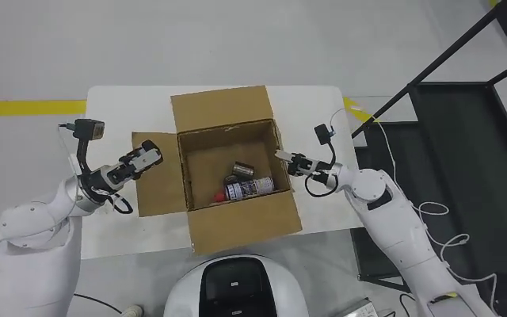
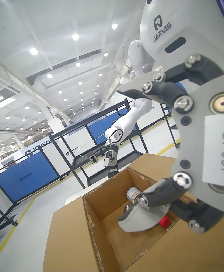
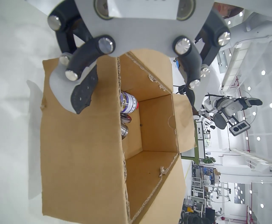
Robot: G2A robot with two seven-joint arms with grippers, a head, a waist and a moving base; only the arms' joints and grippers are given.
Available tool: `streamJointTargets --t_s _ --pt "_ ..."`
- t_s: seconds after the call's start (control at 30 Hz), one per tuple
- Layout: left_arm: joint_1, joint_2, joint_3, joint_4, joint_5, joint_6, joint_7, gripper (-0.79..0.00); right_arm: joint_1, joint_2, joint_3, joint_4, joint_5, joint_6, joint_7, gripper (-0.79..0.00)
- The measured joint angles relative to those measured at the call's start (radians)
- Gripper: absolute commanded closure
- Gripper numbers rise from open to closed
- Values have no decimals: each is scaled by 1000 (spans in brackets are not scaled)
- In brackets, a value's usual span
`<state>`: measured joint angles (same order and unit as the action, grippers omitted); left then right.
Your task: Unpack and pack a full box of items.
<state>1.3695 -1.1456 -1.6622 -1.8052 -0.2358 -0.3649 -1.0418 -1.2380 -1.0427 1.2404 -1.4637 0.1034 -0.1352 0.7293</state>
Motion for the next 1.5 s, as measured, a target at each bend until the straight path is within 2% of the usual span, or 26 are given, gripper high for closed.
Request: streamJointTargets --t_s 0.23,0.33,0.53,0.7,0.8,0.9,1.07,1.27,1.5 --pt "6 10 -23 2 4 -4 15 -785 30 -10 -31 13 9 -17 4 -785" --pt "8 14 -25 5 20 -7 17 -785 36 -7 -21 6 -45 -6 -33 -785" --pt "11 23 -36 38 43 -13 13 -785 11 8 27 -141 -199 32 -78 -785" --pt "21 29 -53 87 37 -24 30 -785 58 14 -15 -282 -334 13 58 -785" --pt "20 31 -55 135 25 -46 60 -785 133 9 -89 -304 -451 32 164 -785" --pt "15 29 -43 182 2 -63 93 -785 210 -6 -172 -275 -512 46 214 -785" --pt "15 29 -43 185 -1 -64 95 -785 298 -29 -257 -200 -484 17 227 -785" --pt "16 29 -43 184 -1 -62 99 -785 298 -29 -257 -199 -483 17 228 -785" --pt "30 26 -65 209 -25 -29 263 -785 298 -29 -257 -199 -483 17 227 -785"
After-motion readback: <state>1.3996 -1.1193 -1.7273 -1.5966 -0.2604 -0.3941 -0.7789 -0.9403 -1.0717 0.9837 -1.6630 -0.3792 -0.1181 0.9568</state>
